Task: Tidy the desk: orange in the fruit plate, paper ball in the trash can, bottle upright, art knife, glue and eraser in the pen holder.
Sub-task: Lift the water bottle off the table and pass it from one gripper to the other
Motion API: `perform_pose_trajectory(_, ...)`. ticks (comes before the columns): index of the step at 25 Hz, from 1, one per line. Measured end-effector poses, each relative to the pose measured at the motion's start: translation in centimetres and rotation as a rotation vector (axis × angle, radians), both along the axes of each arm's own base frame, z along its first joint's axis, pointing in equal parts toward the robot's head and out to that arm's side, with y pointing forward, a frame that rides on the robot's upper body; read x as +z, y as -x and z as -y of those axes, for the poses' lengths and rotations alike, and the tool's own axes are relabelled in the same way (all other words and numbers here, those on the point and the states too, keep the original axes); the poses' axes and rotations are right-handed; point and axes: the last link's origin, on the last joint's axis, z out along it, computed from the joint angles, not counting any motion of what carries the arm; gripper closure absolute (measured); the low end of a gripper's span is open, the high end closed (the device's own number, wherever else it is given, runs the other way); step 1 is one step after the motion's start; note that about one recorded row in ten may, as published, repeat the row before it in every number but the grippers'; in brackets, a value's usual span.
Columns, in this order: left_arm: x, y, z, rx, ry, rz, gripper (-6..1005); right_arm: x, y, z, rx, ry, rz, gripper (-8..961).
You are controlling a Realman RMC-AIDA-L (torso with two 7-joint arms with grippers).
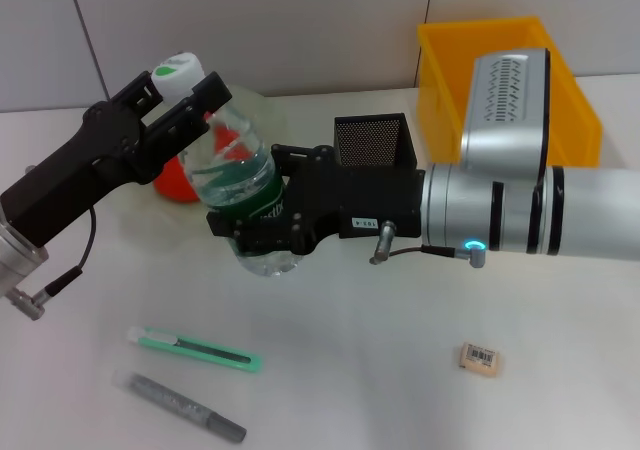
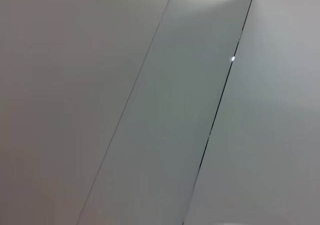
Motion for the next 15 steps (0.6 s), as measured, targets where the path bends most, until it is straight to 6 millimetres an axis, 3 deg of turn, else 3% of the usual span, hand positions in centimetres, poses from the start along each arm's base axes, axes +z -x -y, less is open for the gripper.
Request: perform_pose_trajectory(15,-0.14,0.36,-0.21,0.017,-0.018,-0.028,307,0.04,0.44,-0.15,-0.029,0.045,0.046,190)
